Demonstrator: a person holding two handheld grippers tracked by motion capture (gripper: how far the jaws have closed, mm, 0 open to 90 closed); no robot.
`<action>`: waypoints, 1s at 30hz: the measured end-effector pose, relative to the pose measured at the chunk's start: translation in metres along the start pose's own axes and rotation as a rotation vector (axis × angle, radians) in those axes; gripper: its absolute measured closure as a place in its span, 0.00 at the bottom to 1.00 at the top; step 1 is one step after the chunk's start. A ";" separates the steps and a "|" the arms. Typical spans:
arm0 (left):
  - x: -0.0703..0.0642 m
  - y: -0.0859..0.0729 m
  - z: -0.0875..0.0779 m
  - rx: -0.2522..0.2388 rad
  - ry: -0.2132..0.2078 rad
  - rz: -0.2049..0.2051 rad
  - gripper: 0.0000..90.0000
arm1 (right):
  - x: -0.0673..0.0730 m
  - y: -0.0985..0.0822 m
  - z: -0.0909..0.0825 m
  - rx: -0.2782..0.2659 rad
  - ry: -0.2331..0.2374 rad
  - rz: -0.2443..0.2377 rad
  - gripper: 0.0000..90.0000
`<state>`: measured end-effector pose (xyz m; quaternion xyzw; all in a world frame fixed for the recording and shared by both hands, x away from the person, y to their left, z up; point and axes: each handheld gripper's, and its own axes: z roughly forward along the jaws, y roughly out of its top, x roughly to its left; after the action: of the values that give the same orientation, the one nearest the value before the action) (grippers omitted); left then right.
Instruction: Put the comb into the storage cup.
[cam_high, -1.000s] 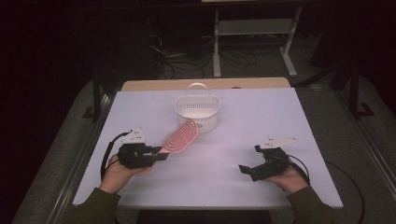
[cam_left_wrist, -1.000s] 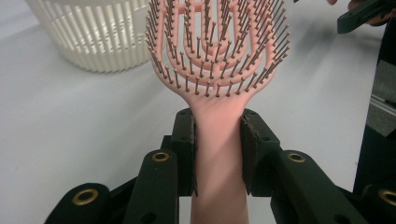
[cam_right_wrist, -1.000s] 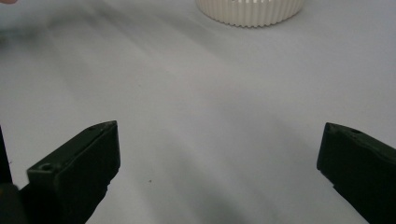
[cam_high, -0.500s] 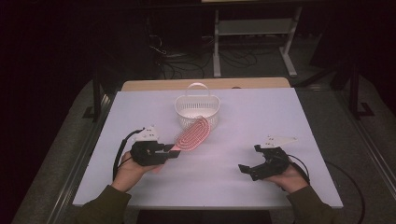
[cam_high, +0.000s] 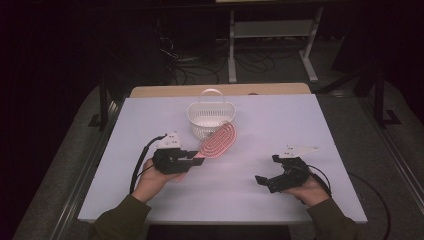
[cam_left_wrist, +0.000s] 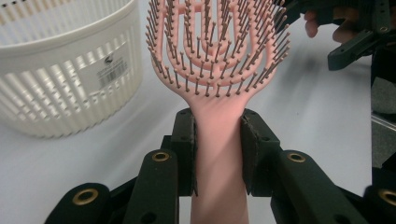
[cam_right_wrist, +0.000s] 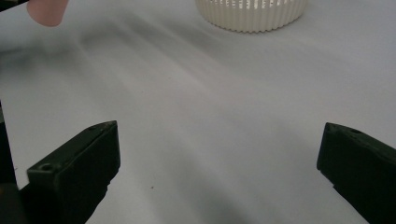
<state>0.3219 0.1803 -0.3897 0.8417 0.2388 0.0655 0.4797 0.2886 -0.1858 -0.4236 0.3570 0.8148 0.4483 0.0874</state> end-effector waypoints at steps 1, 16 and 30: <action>-0.001 0.001 0.002 -0.001 -0.001 -0.003 0.78 | 0.000 0.000 0.000 -0.002 0.002 0.001 0.00; -0.005 0.001 0.019 -0.024 0.000 0.010 0.78 | 0.003 0.003 -0.002 -0.008 0.020 -0.015 0.00; -0.005 -0.004 0.015 -0.031 0.017 0.022 0.78 | 0.009 0.014 -0.005 -0.007 0.059 -0.030 0.00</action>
<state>0.3210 0.1683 -0.4006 0.8363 0.2326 0.0818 0.4898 0.2867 -0.1787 -0.4084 0.3314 0.8207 0.4600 0.0713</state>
